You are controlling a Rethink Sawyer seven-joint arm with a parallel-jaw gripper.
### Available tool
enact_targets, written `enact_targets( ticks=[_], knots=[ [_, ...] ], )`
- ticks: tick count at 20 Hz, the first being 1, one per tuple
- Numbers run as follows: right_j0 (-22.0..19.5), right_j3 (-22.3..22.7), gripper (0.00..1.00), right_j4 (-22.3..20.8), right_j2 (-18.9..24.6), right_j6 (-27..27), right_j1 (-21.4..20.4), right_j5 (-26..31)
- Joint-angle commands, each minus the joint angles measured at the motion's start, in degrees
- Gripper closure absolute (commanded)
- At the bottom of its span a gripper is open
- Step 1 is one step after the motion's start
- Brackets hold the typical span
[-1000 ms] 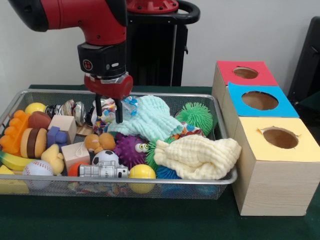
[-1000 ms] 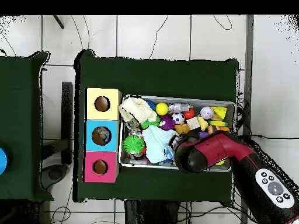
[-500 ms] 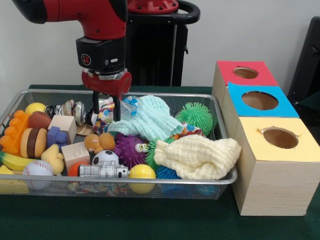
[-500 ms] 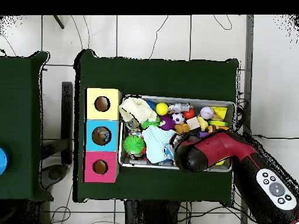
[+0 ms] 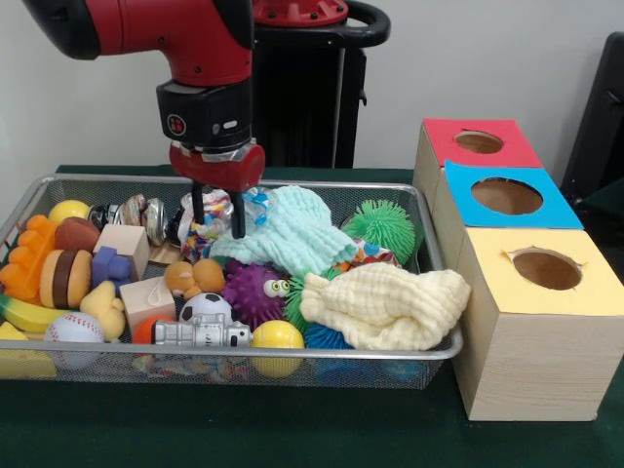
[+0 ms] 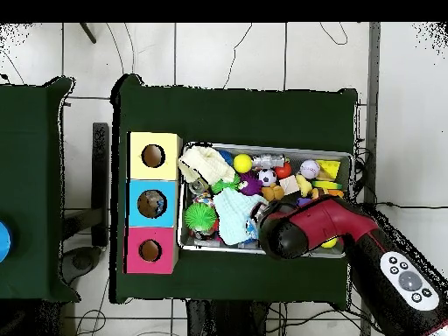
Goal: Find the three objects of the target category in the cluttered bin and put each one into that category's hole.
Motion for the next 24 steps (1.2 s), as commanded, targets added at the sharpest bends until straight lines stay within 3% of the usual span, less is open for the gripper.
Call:
enact_targets(
  ticks=[1,24],
  knots=[
    [0.51,-3.41,0.00,0.99,-4.13,0.58,3.14,4.17],
    [1.99,-5.14,0.00,1.95,-6.72,0.34,3.72,5.73]
  ],
)
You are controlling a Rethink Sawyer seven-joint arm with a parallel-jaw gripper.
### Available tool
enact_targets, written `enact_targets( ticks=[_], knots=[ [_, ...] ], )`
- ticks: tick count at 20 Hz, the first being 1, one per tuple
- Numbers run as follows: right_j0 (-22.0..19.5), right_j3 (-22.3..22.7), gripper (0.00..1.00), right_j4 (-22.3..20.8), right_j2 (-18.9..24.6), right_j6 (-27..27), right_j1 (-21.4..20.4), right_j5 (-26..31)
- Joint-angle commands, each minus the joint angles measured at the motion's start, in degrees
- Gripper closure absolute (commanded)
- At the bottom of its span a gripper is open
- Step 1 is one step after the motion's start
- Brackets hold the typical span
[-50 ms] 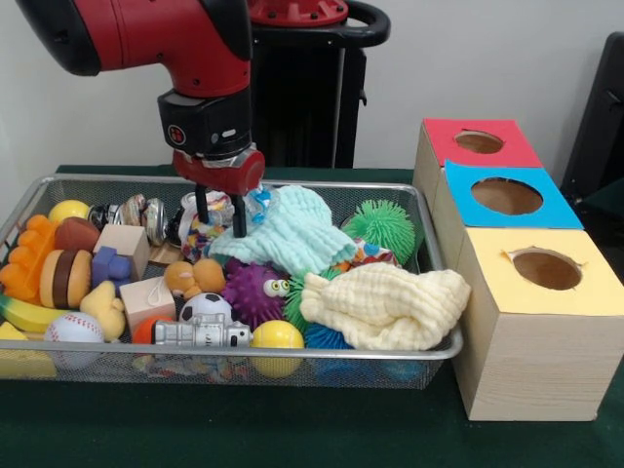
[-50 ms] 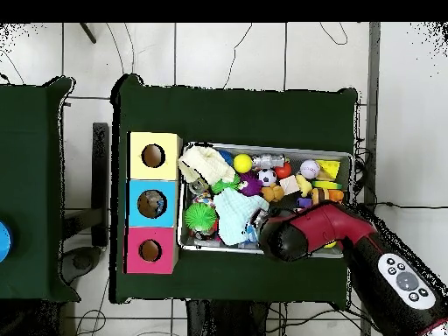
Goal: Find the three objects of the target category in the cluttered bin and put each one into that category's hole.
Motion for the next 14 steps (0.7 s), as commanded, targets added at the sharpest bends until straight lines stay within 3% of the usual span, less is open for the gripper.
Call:
enact_targets(
  ticks=[1,14],
  knots=[
    [1.57,-4.95,0.00,0.45,-3.80,0.51,2.05,5.63],
    [2.46,-4.93,0.00,0.53,-5.20,1.42,2.12,5.29]
  ],
)
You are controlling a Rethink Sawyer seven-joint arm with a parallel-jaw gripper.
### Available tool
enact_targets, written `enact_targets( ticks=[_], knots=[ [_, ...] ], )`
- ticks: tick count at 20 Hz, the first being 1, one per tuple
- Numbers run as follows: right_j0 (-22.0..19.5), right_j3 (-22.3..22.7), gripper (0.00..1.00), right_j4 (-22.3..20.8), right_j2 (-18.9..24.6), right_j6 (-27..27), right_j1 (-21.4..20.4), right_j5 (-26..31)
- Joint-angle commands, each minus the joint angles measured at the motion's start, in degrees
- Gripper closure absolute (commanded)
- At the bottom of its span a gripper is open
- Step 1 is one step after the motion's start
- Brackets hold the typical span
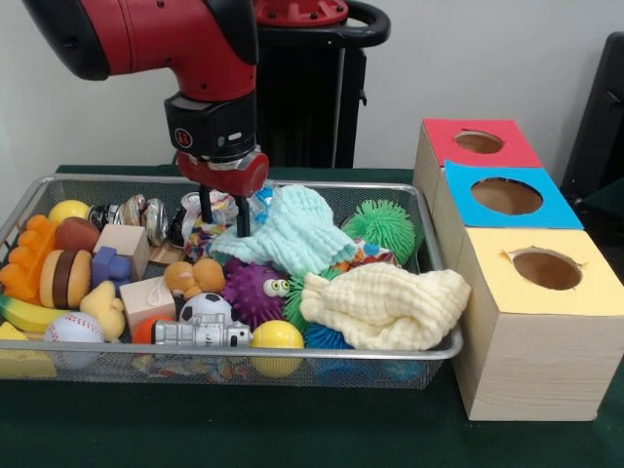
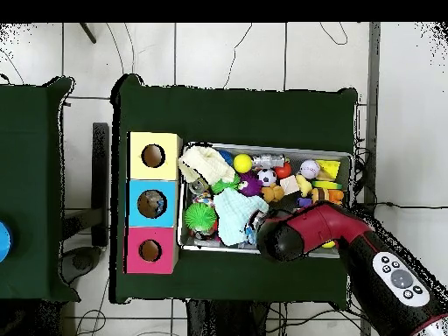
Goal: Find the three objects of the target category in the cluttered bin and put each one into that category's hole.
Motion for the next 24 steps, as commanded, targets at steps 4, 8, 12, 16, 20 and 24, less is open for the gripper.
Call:
enact_targets(
  ticks=[4,8,12,16,20,24],
  knots=[
    [1.00,-4.83,0.00,0.81,-3.89,1.37,2.13,4.97],
    [1.26,-4.92,1.00,0.82,-4.10,1.63,2.16,4.80],
    [1.41,-5.00,1.00,0.91,-4.15,1.87,2.30,4.54],
    [1.97,-5.06,1.00,0.77,-4.88,2.48,2.03,4.43],
    [2.23,-5.38,1.00,0.92,-5.35,1.68,2.02,5.21],
    [2.24,-5.07,1.00,1.91,-5.06,1.28,1.95,5.88]
  ],
)
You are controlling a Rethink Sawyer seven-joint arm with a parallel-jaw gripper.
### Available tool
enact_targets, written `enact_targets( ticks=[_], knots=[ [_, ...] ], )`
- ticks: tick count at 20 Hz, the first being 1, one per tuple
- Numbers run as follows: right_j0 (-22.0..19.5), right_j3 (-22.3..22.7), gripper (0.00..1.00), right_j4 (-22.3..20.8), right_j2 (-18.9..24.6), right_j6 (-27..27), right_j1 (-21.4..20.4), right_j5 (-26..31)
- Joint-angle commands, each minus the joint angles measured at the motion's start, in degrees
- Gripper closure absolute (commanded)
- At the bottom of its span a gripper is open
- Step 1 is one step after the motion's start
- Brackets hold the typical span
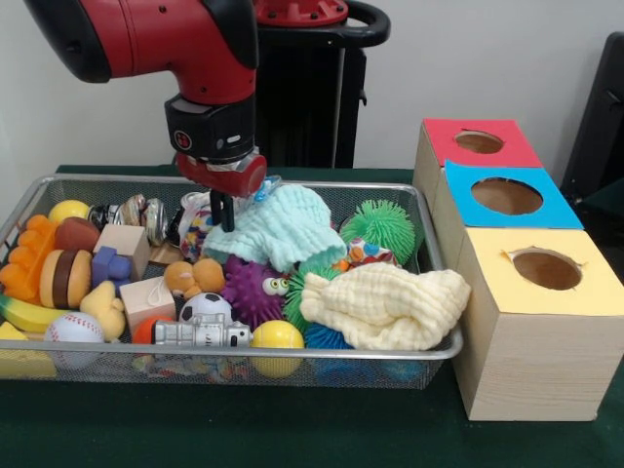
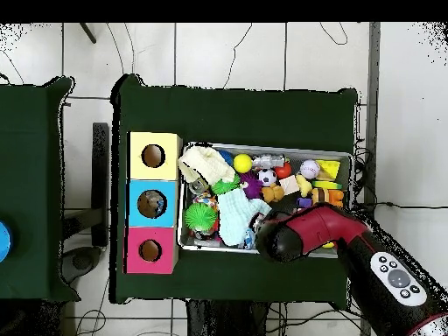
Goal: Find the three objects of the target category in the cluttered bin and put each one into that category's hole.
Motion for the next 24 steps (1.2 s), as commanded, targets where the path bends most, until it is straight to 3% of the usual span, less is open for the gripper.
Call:
enact_targets(
  ticks=[1,5,6,24],
  knots=[
    [0.60,-4.10,1.00,2.05,-2.26,1.28,1.75,5.48],
    [0.86,-3.77,1.00,1.20,-2.70,2.10,1.29,4.24],
    [0.91,-3.88,0.00,1.22,-2.72,2.13,1.40,4.11],
    [0.45,-2.47,0.00,3.06,-1.50,2.01,0.23,3.84]
  ],
)
